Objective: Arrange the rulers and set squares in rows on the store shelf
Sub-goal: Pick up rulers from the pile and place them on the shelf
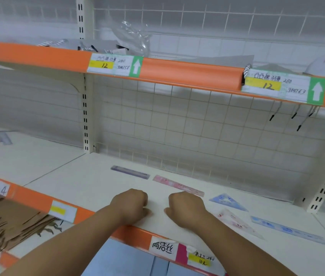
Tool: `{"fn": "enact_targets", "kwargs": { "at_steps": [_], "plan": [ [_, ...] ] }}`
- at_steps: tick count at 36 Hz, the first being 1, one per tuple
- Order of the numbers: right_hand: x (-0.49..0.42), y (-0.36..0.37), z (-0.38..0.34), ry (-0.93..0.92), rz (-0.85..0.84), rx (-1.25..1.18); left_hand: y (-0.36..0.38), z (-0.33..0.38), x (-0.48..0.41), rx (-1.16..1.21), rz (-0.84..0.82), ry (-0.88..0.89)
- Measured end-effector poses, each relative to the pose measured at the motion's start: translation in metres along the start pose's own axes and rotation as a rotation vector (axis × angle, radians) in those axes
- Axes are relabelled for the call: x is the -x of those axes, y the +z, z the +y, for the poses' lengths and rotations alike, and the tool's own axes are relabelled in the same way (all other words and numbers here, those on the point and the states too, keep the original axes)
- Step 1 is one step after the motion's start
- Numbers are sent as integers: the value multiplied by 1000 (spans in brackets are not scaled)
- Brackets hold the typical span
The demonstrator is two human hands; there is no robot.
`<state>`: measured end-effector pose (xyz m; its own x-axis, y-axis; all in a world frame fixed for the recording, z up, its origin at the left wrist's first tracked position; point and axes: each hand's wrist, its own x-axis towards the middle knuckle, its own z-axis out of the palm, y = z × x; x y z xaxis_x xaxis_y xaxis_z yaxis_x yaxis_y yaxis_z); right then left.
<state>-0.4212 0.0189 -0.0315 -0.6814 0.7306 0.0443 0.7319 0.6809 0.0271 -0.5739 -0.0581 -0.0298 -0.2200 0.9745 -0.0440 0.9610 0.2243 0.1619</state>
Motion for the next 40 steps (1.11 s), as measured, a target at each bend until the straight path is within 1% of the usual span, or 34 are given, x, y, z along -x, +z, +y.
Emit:
{"fn": "enact_targets", "kwargs": {
  "at_steps": [6, 11, 16, 22, 29, 35, 40],
  "plan": [
    [-13, -6, -51, -99, 19, 21, -12, -41, 27, 4, 29, -74],
    [-29, -17, -108, -175, 28, 28, -24, -94, 51, -3, 75, -152],
    [-49, -24, -180, -254, 63, 15, -38, -160, 78, 0, 91, -196],
    [-72, -29, -288, -308, 52, 9, -55, -255, 119, 9, 100, -260],
    [-101, -26, -402, -374, 113, -54, -80, -360, 170, 32, 116, -304],
    [-124, -22, -477, -425, 93, -49, -86, -434, 200, 56, 133, -381],
    [-143, -24, -521, -467, 90, -62, -89, -482, 208, 58, 148, -427]
  ]
}}
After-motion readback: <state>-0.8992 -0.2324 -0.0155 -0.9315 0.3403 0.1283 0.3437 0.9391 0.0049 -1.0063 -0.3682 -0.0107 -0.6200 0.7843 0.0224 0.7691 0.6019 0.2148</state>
